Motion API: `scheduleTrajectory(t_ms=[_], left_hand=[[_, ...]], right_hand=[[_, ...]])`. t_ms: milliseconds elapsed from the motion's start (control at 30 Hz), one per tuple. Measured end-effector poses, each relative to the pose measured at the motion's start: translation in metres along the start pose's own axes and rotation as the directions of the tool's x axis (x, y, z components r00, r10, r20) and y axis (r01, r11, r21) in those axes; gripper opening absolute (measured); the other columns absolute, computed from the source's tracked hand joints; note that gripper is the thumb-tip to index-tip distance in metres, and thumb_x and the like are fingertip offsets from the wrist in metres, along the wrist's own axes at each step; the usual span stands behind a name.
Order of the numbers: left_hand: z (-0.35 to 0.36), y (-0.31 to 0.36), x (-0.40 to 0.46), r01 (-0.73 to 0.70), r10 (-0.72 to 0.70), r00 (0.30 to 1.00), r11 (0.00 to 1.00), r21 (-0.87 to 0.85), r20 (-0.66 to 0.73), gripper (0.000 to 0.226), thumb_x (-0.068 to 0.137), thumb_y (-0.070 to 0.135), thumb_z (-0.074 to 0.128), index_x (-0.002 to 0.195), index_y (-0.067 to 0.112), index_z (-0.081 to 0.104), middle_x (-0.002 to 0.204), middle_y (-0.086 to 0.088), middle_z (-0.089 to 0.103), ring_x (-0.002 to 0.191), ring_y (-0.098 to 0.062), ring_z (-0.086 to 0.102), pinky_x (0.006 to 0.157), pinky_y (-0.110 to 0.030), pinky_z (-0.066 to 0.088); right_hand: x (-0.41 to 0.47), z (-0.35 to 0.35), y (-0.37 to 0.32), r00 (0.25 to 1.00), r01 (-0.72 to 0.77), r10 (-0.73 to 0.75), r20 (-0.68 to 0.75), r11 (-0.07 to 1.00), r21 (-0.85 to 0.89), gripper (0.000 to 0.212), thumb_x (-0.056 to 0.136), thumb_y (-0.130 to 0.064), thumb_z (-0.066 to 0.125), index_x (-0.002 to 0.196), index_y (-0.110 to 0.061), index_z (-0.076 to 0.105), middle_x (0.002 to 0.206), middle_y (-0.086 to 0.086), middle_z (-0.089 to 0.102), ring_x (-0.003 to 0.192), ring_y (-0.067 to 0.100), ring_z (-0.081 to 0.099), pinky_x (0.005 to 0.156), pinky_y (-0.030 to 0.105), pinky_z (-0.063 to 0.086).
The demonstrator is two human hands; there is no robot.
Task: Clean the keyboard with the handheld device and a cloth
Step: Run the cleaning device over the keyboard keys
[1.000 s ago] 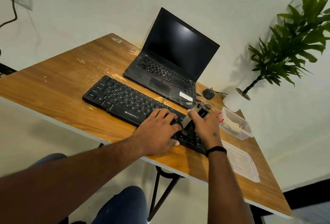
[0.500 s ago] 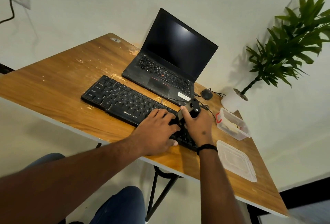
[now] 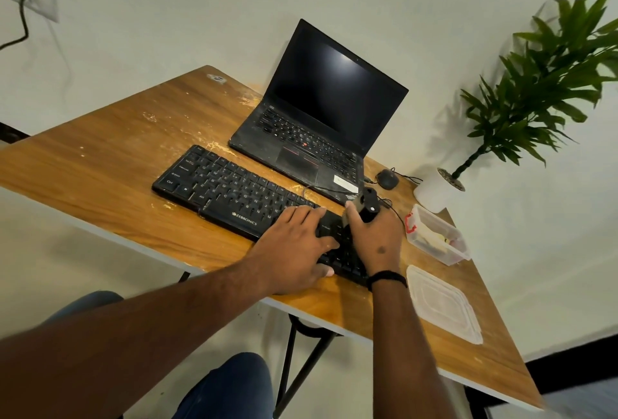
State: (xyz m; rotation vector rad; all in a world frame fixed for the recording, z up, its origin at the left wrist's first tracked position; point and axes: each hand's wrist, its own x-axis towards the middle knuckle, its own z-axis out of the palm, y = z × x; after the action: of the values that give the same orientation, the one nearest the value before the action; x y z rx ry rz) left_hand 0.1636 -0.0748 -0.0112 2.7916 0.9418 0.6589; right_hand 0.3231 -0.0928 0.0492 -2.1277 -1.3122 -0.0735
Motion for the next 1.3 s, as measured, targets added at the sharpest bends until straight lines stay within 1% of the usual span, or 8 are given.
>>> scheduleTrajectory(t_ms=[133, 333, 600, 733, 800, 1033, 1233, 1300], left_hand=[[0.001, -0.001, 0.001, -0.003, 0.003, 1.000, 1.000, 0.006, 0.016, 0.056, 0.096, 0.065, 0.045, 0.145, 0.040, 0.047, 0.164, -0.012, 0.020, 0.149, -0.030, 0.017, 0.123, -0.048, 0.010], [-0.001, 0.000, 0.001, -0.001, 0.001, 1.000, 1.000, -0.003, 0.020, 0.056, 0.097, 0.064, 0.043, 0.147, 0.040, 0.045, 0.165, -0.012, 0.019, 0.150, -0.029, 0.016, 0.123, -0.048, 0.009], [-0.002, 0.000, 0.000, -0.004, 0.004, 1.000, 1.000, 0.000, 0.031, 0.056, 0.096, 0.065, 0.043, 0.147, 0.041, 0.045, 0.164, -0.012, 0.020, 0.150, -0.029, 0.016, 0.123, -0.048, 0.010], [-0.001, 0.001, 0.001, 0.004, -0.004, 0.999, 1.000, -0.001, 0.037, 0.057, 0.097, 0.066, 0.042, 0.148, 0.041, 0.043, 0.165, -0.012, 0.019, 0.150, -0.028, 0.015, 0.123, -0.048, 0.009], [-0.001, 0.001, 0.001, 0.007, -0.007, 0.999, 1.000, -0.005, 0.041, 0.057, 0.097, 0.065, 0.042, 0.148, 0.041, 0.043, 0.165, -0.010, 0.019, 0.150, -0.028, 0.015, 0.123, -0.048, 0.008], [-0.002, 0.001, -0.001, -0.014, 0.014, 1.000, 1.000, -0.016, -0.004, 0.054, 0.095, 0.064, 0.046, 0.143, 0.040, 0.050, 0.156, -0.008, 0.032, 0.144, -0.026, 0.024, 0.122, -0.047, 0.013], [0.000, 0.000, 0.000, 0.004, -0.004, 0.999, 1.000, -0.008, 0.033, 0.056, 0.097, 0.065, 0.043, 0.147, 0.041, 0.044, 0.165, -0.012, 0.020, 0.150, -0.028, 0.016, 0.123, -0.048, 0.010], [-0.001, 0.000, 0.000, 0.000, 0.000, 1.000, 1.000, -0.007, 0.031, 0.056, 0.097, 0.065, 0.043, 0.147, 0.041, 0.044, 0.164, -0.011, 0.020, 0.149, -0.028, 0.016, 0.123, -0.048, 0.010]], right_hand=[[-0.001, -0.013, 0.016, 0.993, -0.045, 0.020, 0.116, 0.975, 0.219, 0.022, 0.091, -0.041, 0.067, 0.078, -0.022, 0.067, 0.074, -0.006, 0.069, 0.071, 0.009, 0.065, 0.059, 0.020, 0.047], [0.006, -0.021, 0.019, 0.985, -0.164, 0.163, -0.051, 0.986, -0.021, 0.033, 0.089, -0.047, 0.064, 0.075, -0.018, 0.061, 0.067, -0.003, 0.060, 0.072, 0.021, 0.063, 0.067, 0.034, 0.052], [-0.004, -0.008, 0.006, 0.997, -0.039, 0.025, 0.078, 0.984, 0.172, 0.026, 0.090, -0.043, 0.066, 0.078, -0.021, 0.069, 0.072, -0.004, 0.068, 0.069, 0.011, 0.065, 0.058, 0.024, 0.047], [0.003, -0.021, 0.017, 0.981, -0.196, 0.196, -0.010, 0.980, -0.025, 0.035, 0.089, -0.049, 0.064, 0.084, -0.014, 0.064, 0.080, 0.000, 0.067, 0.078, 0.020, 0.065, 0.072, 0.036, 0.055], [0.000, -0.019, 0.010, 0.985, -0.173, 0.170, -0.035, 0.977, -0.124, 0.037, 0.089, -0.051, 0.061, 0.082, -0.014, 0.062, 0.080, 0.001, 0.066, 0.076, 0.021, 0.064, 0.071, 0.035, 0.054], [-0.008, -0.007, -0.009, 0.985, -0.035, -0.013, 0.172, 0.961, 0.274, 0.029, 0.089, -0.040, 0.068, 0.073, -0.016, 0.068, 0.067, -0.001, 0.068, 0.057, 0.006, 0.061, 0.050, 0.018, 0.044], [0.000, -0.016, 0.014, 0.980, -0.191, 0.181, -0.080, 0.971, -0.141, 0.041, 0.090, -0.053, 0.059, 0.087, -0.013, 0.065, 0.081, 0.001, 0.067, 0.076, 0.021, 0.063, 0.067, 0.033, 0.052], [-0.002, -0.014, 0.010, 0.983, -0.172, 0.161, -0.085, 0.976, -0.136, 0.042, 0.090, -0.054, 0.059, 0.086, -0.013, 0.065, 0.079, 0.002, 0.067, 0.074, 0.021, 0.063, 0.066, 0.033, 0.052]])
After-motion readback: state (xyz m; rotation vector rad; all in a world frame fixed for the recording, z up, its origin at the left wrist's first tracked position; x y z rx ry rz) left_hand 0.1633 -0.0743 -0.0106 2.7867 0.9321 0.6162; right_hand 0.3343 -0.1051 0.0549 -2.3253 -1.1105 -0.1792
